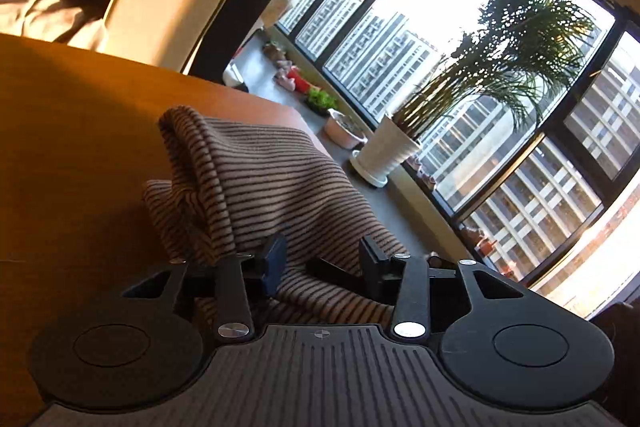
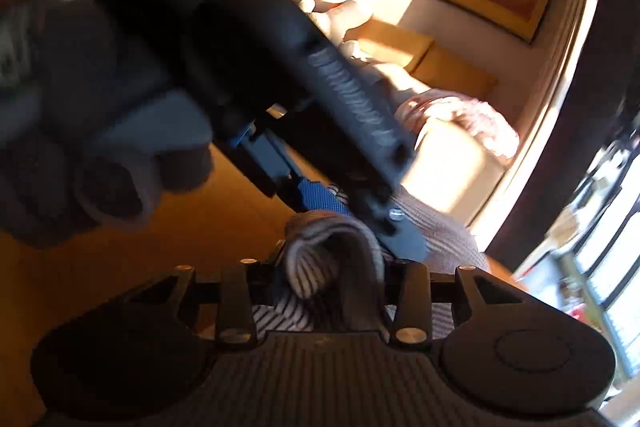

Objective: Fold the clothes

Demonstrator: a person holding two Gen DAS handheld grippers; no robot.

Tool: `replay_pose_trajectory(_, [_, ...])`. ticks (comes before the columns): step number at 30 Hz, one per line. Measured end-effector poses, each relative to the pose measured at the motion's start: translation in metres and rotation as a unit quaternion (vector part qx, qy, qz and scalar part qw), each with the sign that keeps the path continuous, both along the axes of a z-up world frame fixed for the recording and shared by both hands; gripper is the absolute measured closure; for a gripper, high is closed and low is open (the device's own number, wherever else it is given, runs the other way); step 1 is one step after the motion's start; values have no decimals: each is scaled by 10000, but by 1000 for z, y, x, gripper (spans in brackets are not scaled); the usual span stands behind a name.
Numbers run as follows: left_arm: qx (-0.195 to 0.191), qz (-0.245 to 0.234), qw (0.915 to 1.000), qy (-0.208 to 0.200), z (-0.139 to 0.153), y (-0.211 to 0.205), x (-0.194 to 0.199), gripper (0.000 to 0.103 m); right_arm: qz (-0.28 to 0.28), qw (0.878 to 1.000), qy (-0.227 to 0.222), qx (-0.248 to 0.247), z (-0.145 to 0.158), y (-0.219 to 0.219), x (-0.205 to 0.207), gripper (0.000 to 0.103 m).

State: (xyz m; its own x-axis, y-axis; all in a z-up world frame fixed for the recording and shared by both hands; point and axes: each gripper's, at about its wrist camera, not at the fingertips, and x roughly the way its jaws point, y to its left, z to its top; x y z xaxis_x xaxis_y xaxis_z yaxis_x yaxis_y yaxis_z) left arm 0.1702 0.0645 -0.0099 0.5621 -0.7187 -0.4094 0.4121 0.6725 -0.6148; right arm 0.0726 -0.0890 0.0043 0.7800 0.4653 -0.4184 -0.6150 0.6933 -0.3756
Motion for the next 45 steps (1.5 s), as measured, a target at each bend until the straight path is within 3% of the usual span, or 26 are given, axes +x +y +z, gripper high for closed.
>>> replay_pose_trajectory(7, [-237,8,9997,77,-7,10,6,61,534,9872,934,1175,39,-35,-13,64])
replay_pose_trajectory(11, [-191,26,9998,47,-10,8,4,61,407,9875,1289,810,14,-25,-5,63])
replay_pose_trajectory(13, [-103,24,9999,15,-10,9,1,61,389,9894,1246,638,4,-23,-6,63])
replay_pose_trajectory(17, [36,1,10000,-85,-11,11,-5,61,550,9889,1226,628,25,-36,-16,61])
replay_pose_trajectory(19, [79,-8,9999,-142,-11,10,-8,61,540,9894,1199,623,37,-49,-19,43])
replay_pose_trajectory(20, [99,-14,9998,-174,-11,9,-9,61,488,9898,1183,623,43,-58,-19,26])
replay_pose_trajectory(21, [107,-17,9997,-196,-11,9,-10,61,378,9900,1190,664,48,-69,-17,18])
replay_pose_trajectory(23, [96,-18,9997,-214,-12,9,-11,61,35,9874,1293,908,56,-90,-10,18])
replay_pose_trajectory(25, [80,-16,9997,-223,-14,11,-13,61,-382,9804,1458,1272,62,-111,0,18])
replay_pose_trajectory(28, [82,-12,9997,-234,-16,12,-14,61,-871,9560,1926,2035,63,-133,30,16])
replay_pose_trajectory(32, [137,-20,9996,-253,-14,11,-15,61,-1196,9307,2608,2267,40,-134,84,13])
replay_pose_trajectory(34, [148,-35,9996,-255,-15,12,-16,61,-1204,9219,2919,2247,23,-124,107,8])
replay_pose_trajectory(36, [134,-51,9996,-242,-15,13,-17,61,-1057,9050,3305,2461,10,-119,129,5])
replay_pose_trajectory(39, [128,-92,9996,-237,-17,15,-18,61,-786,8789,3856,2695,-7,-109,157,6])
replay_pose_trajectory(40, [128,-104,9996,-239,-17,16,-18,61,-724,8780,3899,2682,-10,-102,160,11])
replay_pose_trajectory(41, [130,-107,9996,-237,-17,17,-18,61,-695,8835,3821,2619,-10,-97,161,13])
replay_pose_trajectory(43, [129,-99,9996,-226,-18,20,-19,60,-618,9010,3460,2541,0,-89,155,31])
replay_pose_trajectory(45, [111,-109,9996,-218,-19,22,-20,55,-403,9131,3122,2592,17,-85,147,39])
